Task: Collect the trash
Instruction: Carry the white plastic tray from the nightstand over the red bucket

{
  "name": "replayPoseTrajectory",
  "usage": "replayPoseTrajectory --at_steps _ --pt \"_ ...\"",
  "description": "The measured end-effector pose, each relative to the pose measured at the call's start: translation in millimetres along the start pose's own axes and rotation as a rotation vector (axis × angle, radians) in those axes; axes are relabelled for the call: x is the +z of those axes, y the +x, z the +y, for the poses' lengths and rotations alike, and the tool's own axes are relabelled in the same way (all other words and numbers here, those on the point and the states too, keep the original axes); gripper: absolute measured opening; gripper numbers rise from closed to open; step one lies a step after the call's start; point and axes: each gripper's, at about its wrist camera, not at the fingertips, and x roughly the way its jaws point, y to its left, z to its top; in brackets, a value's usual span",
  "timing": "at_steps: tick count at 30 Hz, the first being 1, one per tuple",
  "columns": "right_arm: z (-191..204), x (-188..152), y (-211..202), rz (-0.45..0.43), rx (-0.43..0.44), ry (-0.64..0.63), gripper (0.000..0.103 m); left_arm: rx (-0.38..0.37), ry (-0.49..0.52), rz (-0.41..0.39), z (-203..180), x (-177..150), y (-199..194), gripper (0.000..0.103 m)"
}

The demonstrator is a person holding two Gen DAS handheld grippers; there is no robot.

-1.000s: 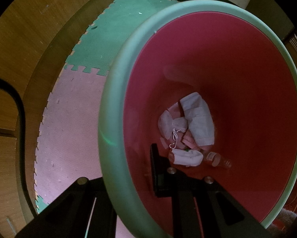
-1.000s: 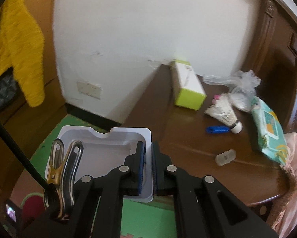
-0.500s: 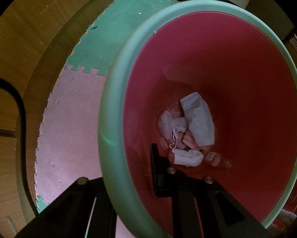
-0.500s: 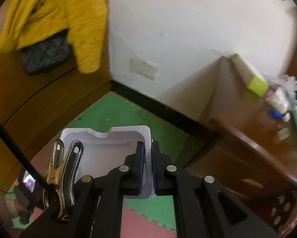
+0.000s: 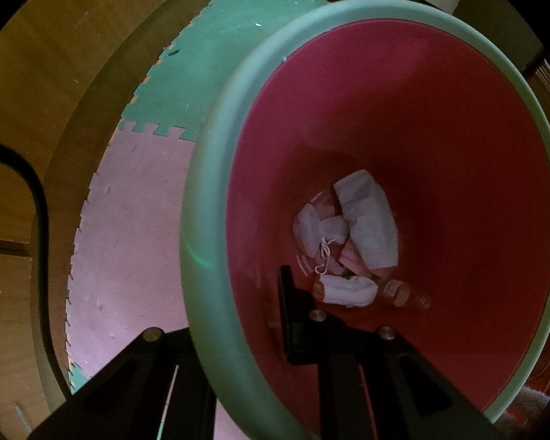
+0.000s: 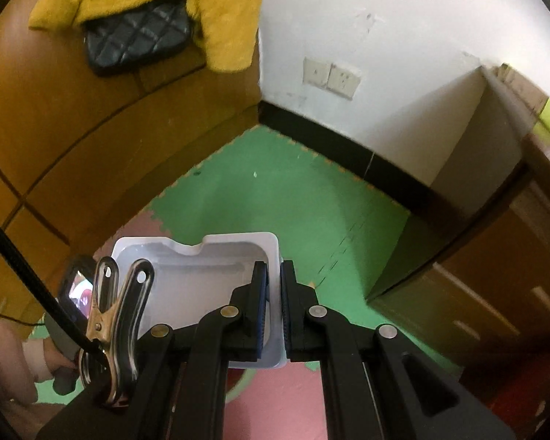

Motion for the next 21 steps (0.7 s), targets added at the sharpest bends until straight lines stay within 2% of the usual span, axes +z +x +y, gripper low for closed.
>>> replayPoseTrajectory --at_steps 9,16,21 --pt "29 -29 48 0.1 0.038 -0.018 0.008 0.003 0.003 -0.002 0 0 0 0.01" --pt "43 -38 61 0.132 0.056 -0.074 0.008 0.003 0.001 -0.005 1 0 0 0.01" --pt "49 -39 78 0.153 0.036 -0.108 0.009 0.003 0.004 -0.006 1 1 -1 0.01"
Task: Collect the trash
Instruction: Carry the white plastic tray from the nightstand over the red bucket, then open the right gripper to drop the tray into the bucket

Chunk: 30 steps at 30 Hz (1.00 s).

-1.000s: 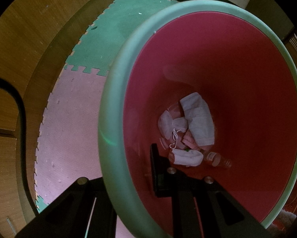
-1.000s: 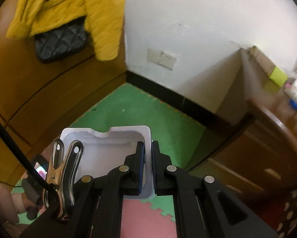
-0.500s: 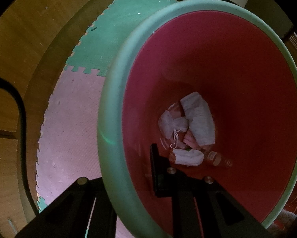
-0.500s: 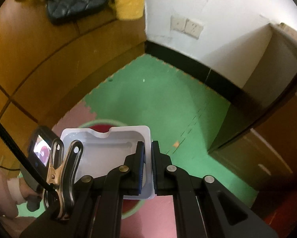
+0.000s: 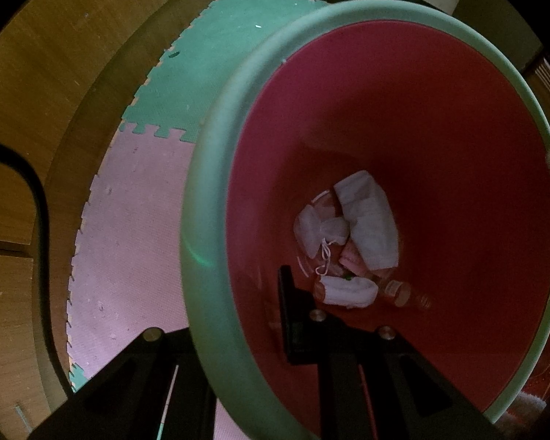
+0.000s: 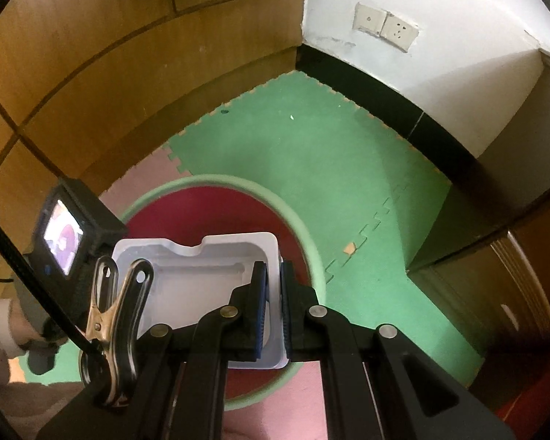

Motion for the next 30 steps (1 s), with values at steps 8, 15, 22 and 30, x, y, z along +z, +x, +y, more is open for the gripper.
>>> replayPoseTrajectory --at_steps 8,15,22,30 --pt "16 -5 27 0.043 0.001 -0.052 0.009 -0.001 -0.001 -0.002 0 0 0 0.01" --pt "30 -8 51 0.08 0.021 -0.078 0.009 -0.001 -0.001 -0.003 1 0 0 0.01" --pt "48 -6 74 0.113 0.036 -0.116 0.009 0.0 -0.002 -0.008 0 0 0 0.01" --pt "43 -3 87 0.143 0.028 -0.079 0.016 -0.003 -0.008 -0.013 -1 1 1 0.01"
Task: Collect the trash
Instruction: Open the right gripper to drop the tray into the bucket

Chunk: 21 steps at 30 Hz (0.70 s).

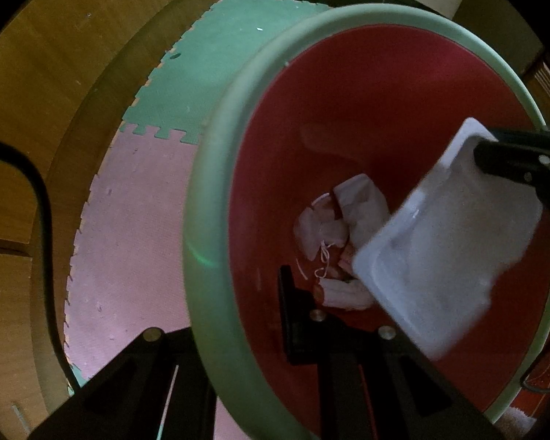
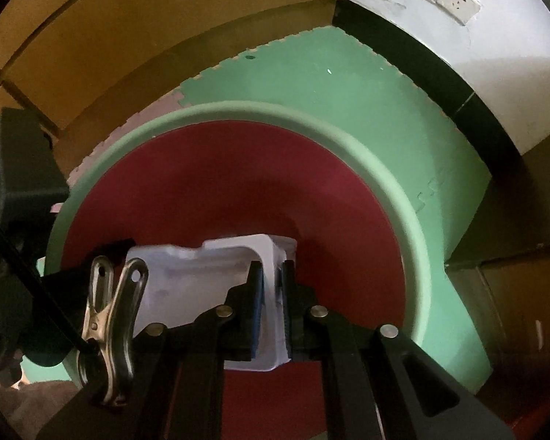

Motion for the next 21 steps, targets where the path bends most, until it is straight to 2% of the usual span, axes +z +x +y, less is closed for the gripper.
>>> replayPoseTrajectory --at_steps 1,3,6,9,21 --pt "0 1 0 -0.004 -0.008 0.002 0.025 0.0 0.0 0.0 0 0 0 0.01" --pt "-3 0 -4 -0.014 -0.012 0.011 0.034 -0.001 0.001 0.0 1 -1 0 0.01" --pt "-7 0 -11 -0.022 0.008 0.035 0.036 -0.001 -0.001 -0.001 1 -1 -1 0.01" --pt "-12 0 -19 -0.038 0.01 0.045 0.045 -0.004 -0.004 -0.002 2 -2 -1 0.01" --pt "-35 -9 -63 -0.094 0.032 0.094 0.045 -0.003 0.001 0.001 5 -2 -4 0.01"
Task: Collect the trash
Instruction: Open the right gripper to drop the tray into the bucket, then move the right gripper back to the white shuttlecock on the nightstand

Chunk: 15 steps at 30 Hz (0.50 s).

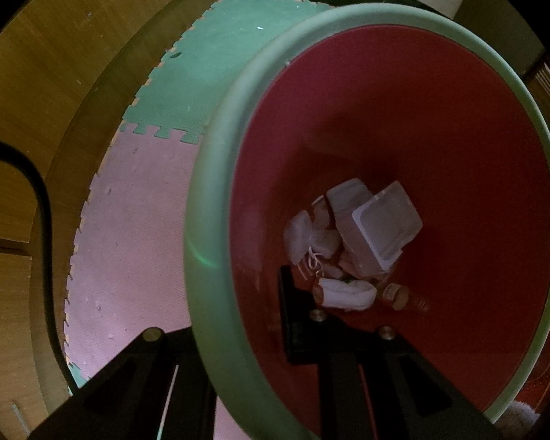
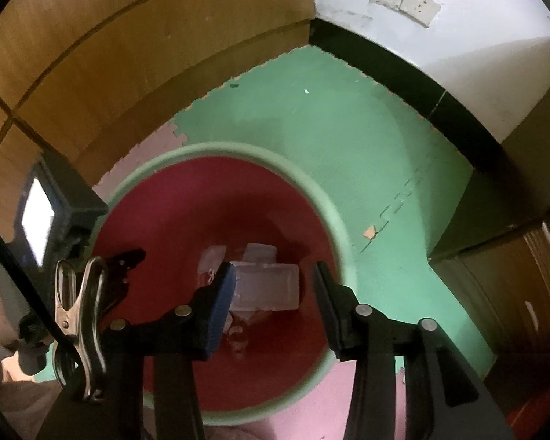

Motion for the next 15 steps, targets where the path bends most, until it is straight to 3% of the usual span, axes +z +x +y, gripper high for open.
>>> replayPoseTrajectory --at_steps 8,15 --pt "-22 2 -55 -0.091 -0.008 0.069 0.045 -0.001 0.0 0.001 0 1 0 0.01" --pt "-77 -1 -114 -0.155 -0.072 0.182 0.045 -0.001 0.0 0.001 0 1 0 0.01"
